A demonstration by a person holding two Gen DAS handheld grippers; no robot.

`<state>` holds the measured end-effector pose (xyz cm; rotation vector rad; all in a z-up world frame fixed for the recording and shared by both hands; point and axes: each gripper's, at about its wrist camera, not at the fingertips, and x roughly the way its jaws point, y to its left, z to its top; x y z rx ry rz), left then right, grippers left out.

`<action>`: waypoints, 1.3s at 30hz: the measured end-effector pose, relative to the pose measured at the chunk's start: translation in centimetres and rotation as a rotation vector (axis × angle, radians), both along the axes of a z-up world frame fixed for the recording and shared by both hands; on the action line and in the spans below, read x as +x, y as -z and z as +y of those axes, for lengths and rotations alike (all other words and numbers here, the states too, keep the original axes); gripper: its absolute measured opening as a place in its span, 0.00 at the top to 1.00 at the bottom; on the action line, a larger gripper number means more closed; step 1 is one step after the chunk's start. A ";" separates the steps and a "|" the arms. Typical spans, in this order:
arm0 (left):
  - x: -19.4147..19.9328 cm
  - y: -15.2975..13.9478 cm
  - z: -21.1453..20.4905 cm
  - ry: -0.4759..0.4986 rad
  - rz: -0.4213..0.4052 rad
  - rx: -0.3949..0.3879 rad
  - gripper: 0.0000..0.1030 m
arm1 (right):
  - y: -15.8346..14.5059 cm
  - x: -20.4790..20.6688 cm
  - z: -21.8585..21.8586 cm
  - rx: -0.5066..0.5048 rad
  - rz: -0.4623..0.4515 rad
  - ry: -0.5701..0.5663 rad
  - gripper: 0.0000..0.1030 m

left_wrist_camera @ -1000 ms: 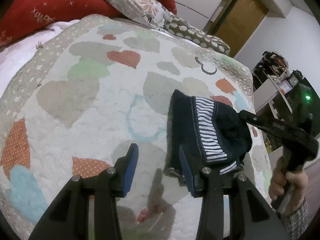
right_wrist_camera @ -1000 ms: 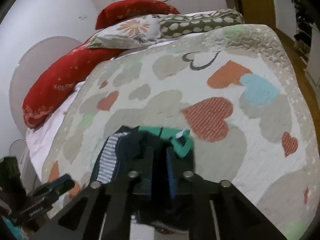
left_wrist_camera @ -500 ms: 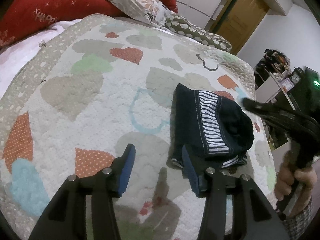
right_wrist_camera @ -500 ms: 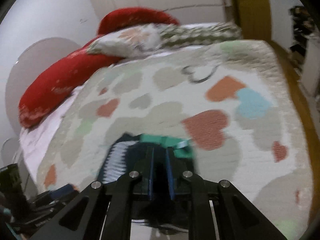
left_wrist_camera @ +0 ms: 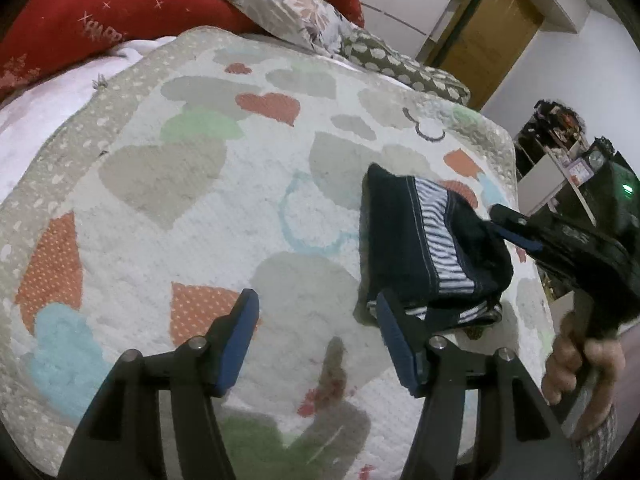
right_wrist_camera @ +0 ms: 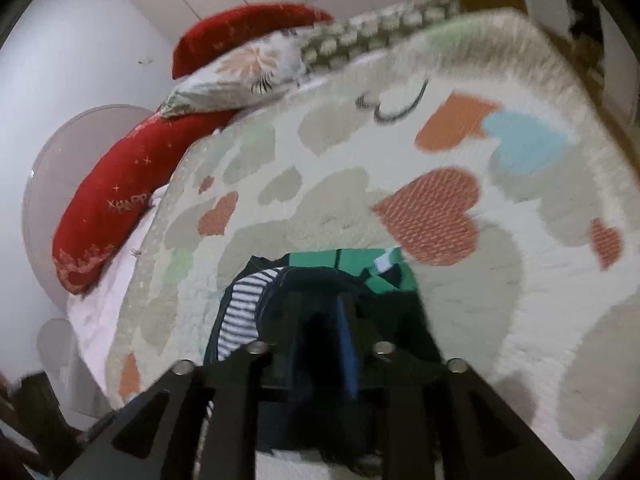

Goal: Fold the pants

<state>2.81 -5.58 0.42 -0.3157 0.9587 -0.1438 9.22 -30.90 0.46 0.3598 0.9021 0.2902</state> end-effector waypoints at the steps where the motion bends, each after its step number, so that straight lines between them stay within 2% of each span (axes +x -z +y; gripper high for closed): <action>1: 0.0 0.1 -0.2 0.005 0.002 0.006 0.42 | -0.2 -0.6 0.0 -0.011 -0.013 0.005 0.71; 5: -0.3 0.0 -0.9 0.014 0.000 0.025 0.41 | 1.2 -3.0 -0.4 -0.029 -0.017 0.029 0.71; 9: -0.8 -0.4 -1.4 0.018 -0.008 0.040 0.39 | 3.6 -2.3 -1.8 0.017 0.037 0.054 0.68; 11: -1.1 -0.7 -1.7 0.017 -0.020 0.056 0.38 | 3.5 -2.2 -2.3 0.044 0.040 0.055 0.67; 13: -1.3 -1.1 -1.9 0.011 -0.036 0.077 0.32 | 2.9 -2.6 -2.6 0.065 0.025 0.060 0.67; 16: -1.9 -1.8 -2.2 -0.012 -0.074 0.113 0.30 | 1.4 -4.1 -3.0 0.046 -0.027 0.104 0.56; 20: -3.2 -3.4 -2.4 -0.084 -0.180 0.211 0.28 | 0.9 -6.6 -3.4 0.010 -0.064 0.150 0.53; 23: -5.0 -5.3 -2.6 -0.155 -0.309 0.283 0.14 | 1.2 -8.6 -3.7 -0.015 -0.071 0.171 0.52; 25: -6.2 -6.5 -2.7 -0.202 -0.392 0.308 0.03 | 1.3 -9.6 -3.7 -0.032 -0.075 0.176 0.52; 26: -6.9 -7.2 -2.8 -0.229 -0.442 0.318 0.00 | 1.3 -10.1 -3.7 -0.039 -0.081 0.175 0.52; 30: -9.2 -9.6 -3.1 -0.300 -0.601 0.330 0.00 | 0.7 -11.6 -3.6 -0.074 -0.122 0.175 0.49; 32: -9.5 -10.5 -3.4 -0.285 -0.655 0.316 0.00 | 0.3 -12.2 -3.6 -0.084 -0.139 0.177 0.42; 35: -8.6 -11.5 -4.2 -0.199 -0.670 0.302 0.00 | 0.2 -12.6 -3.3 -0.111 -0.145 0.171 0.41; 39: -6.5 -11.3 -5.8 -0.036 -0.569 0.268 0.00 | 0.6 -13.2 -2.8 -0.136 -0.138 0.162 0.41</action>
